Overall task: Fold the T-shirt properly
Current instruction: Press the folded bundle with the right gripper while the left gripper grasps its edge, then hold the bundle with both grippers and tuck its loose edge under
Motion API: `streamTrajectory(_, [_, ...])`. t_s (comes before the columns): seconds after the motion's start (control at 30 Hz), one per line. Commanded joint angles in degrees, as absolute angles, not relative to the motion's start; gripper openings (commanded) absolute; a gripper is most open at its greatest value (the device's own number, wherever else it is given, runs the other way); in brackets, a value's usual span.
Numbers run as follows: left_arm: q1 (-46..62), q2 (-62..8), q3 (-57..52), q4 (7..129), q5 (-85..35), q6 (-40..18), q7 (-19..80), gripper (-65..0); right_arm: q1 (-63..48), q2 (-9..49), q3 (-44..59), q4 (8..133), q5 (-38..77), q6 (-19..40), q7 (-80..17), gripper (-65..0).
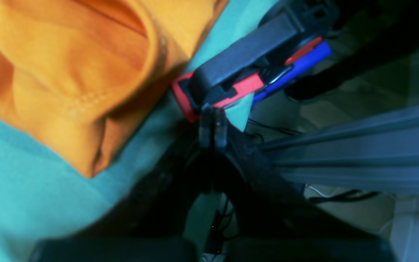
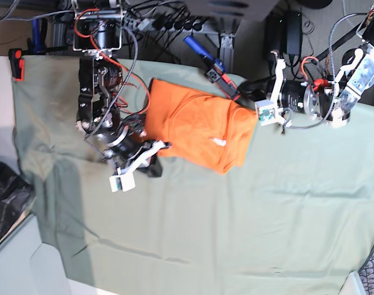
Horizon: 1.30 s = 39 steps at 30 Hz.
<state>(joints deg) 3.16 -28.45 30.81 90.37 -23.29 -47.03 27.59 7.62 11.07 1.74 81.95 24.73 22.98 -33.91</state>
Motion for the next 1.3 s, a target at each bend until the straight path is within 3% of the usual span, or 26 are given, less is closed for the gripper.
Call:
streamTrajectory(0.0, [0.5,-28.1,30.0,90.3,-20.3,-40.0,27.2,-65.0,8.8,11.4,2.0,83.0,26.1,30.2,-33.0,-65.0])
streamTrajectory(0.3, [-2.4,-28.1,30.0,90.4,-22.5,-40.0,28.5,-65.0,8.7,11.4,2.0,83.0,26.3,30.2,-33.1,-65.0])
streamTrajectory(0.57, [-2.0,-29.5,30.0,97.4,-29.8,-40.0,37.2,-65.0,8.7,11.4,2.0,83.0,26.3,30.2,-33.1,-65.0])
streamTrajectory(1.1, [4.5,-30.7,30.0,104.5,-29.5,-40.0,38.3,-65.0,8.7,11.4,2.0,83.0,25.7,30.2,-33.1,-65.0])
streamTrajectory(1.27, [4.5,-30.6,30.0,103.9,-26.4,-40.0,34.4,-65.0,8.7,11.4,2.0,83.0,25.7,30.2,-33.2,-65.0])
